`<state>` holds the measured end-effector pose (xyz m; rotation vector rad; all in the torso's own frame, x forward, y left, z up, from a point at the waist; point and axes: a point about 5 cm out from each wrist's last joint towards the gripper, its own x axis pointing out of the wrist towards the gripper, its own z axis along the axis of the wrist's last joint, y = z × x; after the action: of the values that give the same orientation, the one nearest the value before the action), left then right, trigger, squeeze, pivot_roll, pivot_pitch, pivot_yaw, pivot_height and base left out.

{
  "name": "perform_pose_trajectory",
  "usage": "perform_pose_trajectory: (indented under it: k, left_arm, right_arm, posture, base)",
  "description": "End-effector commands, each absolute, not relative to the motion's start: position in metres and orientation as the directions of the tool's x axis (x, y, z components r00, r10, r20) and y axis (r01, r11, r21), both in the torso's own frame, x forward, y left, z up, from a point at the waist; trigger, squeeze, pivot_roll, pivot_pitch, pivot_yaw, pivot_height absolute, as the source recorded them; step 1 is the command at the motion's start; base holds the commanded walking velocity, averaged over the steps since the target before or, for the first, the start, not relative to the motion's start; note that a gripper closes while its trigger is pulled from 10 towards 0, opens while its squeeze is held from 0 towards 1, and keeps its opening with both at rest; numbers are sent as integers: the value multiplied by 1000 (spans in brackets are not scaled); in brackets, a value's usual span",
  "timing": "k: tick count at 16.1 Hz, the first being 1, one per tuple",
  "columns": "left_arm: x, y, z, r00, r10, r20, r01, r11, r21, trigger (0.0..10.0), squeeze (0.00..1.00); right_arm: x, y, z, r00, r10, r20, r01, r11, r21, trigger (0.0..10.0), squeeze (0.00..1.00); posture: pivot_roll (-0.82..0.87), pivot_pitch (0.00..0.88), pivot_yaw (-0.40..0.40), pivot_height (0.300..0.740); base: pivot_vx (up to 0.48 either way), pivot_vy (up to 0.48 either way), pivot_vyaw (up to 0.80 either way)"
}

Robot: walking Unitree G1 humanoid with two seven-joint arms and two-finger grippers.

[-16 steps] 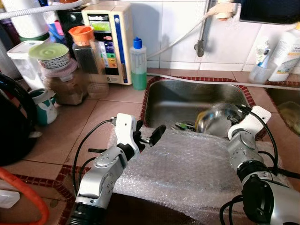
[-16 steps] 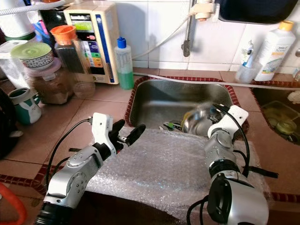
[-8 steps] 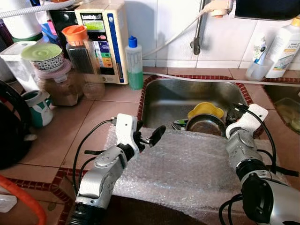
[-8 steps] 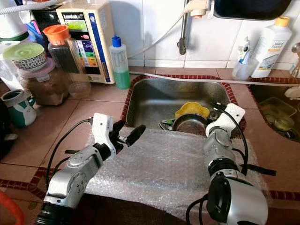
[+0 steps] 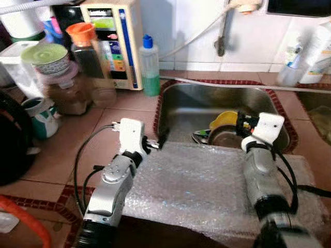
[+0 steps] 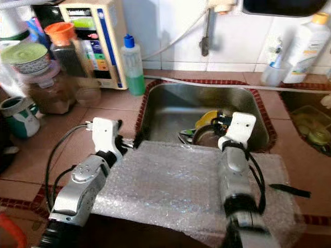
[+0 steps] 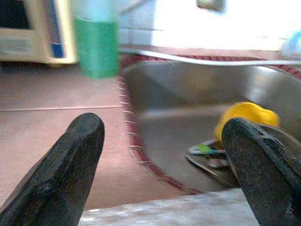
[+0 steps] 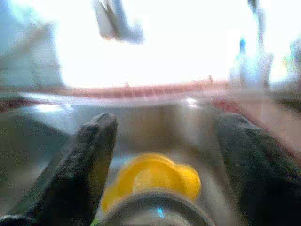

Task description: Kitchen organization

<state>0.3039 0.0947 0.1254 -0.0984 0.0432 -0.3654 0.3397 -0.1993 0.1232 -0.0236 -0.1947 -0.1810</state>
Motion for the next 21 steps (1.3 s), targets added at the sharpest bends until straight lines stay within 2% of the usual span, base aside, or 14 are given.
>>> perform_pose_trajectory:
  k: [1, 3, 5, 6, 7, 8, 9, 10, 11, 18, 21]
  left_arm:
    - [306, 99, 126, 943, -332, -14, 330, 941, -75, 10000, 0]
    - [307, 103, 131, 944, -329, 7, 329, 942, -70, 10000, 0]
    - [308, 112, 134, 964, -267, 20, 267, 963, -26, 10000, 0]
    - [307, 114, 135, 961, -273, 28, 275, 960, -57, 10000, 0]
    - [306, 116, 140, 962, -271, 27, 272, 961, -48, 10000, 0]
    - [305, 116, 145, 961, -274, 43, 276, 959, -60, 10000, 0]
    - [305, 116, 148, 960, -277, 52, 280, 957, -70, 10000, 0]
    - [305, 115, 156, 956, -283, 73, 289, 953, -90, 10000, 0]
    - [307, 114, 156, 958, -276, 75, 283, 952, -115, 10000, 0]
    - [307, 103, 159, 948, -307, 87, 317, 939, -132, 10000, 0]
    - [305, 101, 158, 943, -321, 86, 331, 928, -170, 10000, 0]
  right_arm:
    - [338, -192, 135, 960, -133, 247, 146, 988, -38, 10000, 1000]
    - [326, -192, 148, 941, -146, 306, 178, 981, -81, 10000, 1000]
    - [313, -186, 162, 931, -105, 349, 150, 983, -107, 10000, 1000]
    - [307, -182, 166, 934, -85, 346, 127, 987, -102, 10000, 1000]
    - [298, -175, 171, 937, -53, 347, 96, 990, -108, 10000, 910]
    - [292, -170, 174, 938, -24, 345, 70, 990, -121, 10000, 333]
    - [291, -169, 175, 939, -16, 343, 63, 990, -124, 10000, 333]
    - [284, -161, 178, 937, 40, 347, 1, 993, -117, 10000, 43]
    - [283, -159, 180, 940, 46, 338, -4, 992, -124, 10000, 0]
    - [292, -154, 201, 936, 53, 347, -23, 996, -91, 10000, 0]
    - [289, -145, 205, 930, 105, 354, -62, 990, -130, 10000, 0]
  posture:
    - [-6, 0, 73, 740]
    - [-25, 0, 75, 740]
    - [-36, 4, 79, 740]
    - [-36, 4, 79, 740]
    - [-36, 4, 79, 740]
    - [-40, 10, 77, 740]
    - [-40, 11, 75, 740]
    - [-38, 9, 67, 740]
    - [-39, 6, 64, 740]
    - [-47, 0, 48, 740]
    - [-41, 0, 45, 740]
  base:
    - [0, 0, 0]
    - [0, 0, 0]
    - [0, 0, 0]
    - [0, 0, 0]
    - [0, 0, 0]
    - [0, 0, 0]
    - [0, 0, 0]
    - [0, 0, 0]
    - [0, 0, 0]
    - [0, 0, -208]
    - [0, -99, 0]
